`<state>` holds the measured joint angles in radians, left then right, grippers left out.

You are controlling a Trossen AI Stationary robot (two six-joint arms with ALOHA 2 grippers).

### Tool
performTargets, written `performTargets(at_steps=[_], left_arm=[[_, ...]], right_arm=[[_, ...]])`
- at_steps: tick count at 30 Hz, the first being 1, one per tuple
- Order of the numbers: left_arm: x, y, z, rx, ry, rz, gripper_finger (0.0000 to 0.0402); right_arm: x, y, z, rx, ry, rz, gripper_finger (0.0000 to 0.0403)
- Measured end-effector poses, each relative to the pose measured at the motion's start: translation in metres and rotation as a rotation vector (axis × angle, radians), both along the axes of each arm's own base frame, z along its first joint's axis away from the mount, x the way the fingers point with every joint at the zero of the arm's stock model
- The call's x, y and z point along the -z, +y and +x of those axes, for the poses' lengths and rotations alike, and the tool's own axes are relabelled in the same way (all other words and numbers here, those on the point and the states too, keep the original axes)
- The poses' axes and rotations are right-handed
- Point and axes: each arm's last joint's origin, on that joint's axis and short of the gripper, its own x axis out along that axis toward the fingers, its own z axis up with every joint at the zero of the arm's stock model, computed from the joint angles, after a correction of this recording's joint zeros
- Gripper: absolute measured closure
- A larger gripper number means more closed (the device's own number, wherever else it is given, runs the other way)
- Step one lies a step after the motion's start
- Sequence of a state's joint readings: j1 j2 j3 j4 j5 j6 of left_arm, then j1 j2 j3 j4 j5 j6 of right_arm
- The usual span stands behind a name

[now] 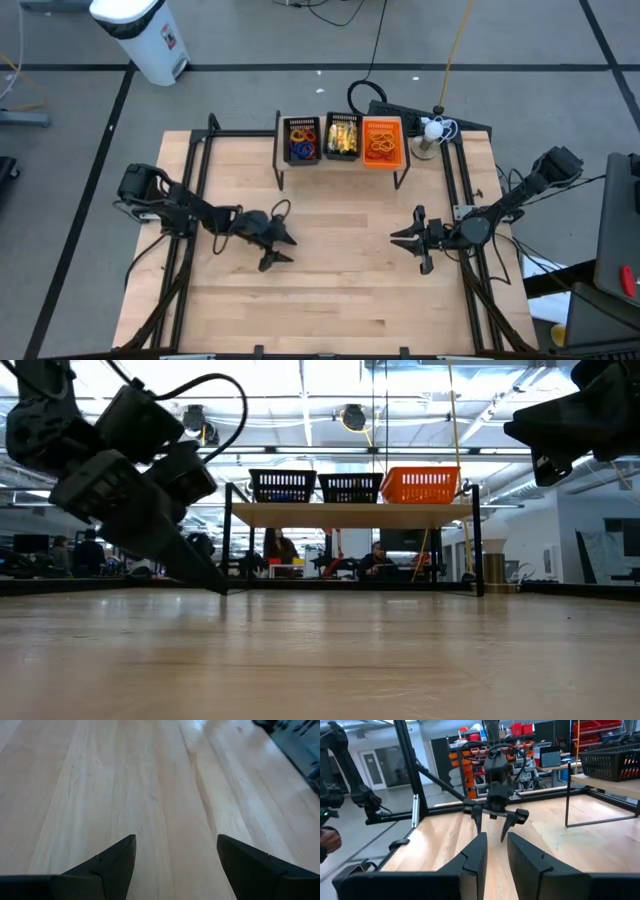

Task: Pick & Place Office Desk Supplies
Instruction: Return to Home Position

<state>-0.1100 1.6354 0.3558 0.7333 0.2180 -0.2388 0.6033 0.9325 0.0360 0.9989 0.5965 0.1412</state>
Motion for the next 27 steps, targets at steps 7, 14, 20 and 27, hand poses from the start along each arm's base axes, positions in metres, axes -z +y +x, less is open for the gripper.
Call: performTargets(at_steps=[7, 14, 20, 27], left_arm=[[0.002, 0.017, -0.036, 0.004, -0.006, -0.048, 0.0121], [-0.008, 0.026, -0.081, -0.05, -0.17, -0.084, 0.0121], [-0.022, 0.024, -0.086, -0.039, -0.222, -0.106, 0.0121], [-0.034, 0.019, -0.09, -0.004, -0.293, -0.137, 0.0121]], right_arm=[[0.001, 0.0, 0.0, 0.006, 0.008, -0.041, 0.0335], [0.001, -0.001, 0.0, 0.017, 0.011, -0.06, 0.0335], [0.004, -0.002, 0.001, 0.026, 0.035, -0.072, 0.0335], [0.008, -0.003, 0.002, 0.046, 0.07, -0.058, 0.0335]])
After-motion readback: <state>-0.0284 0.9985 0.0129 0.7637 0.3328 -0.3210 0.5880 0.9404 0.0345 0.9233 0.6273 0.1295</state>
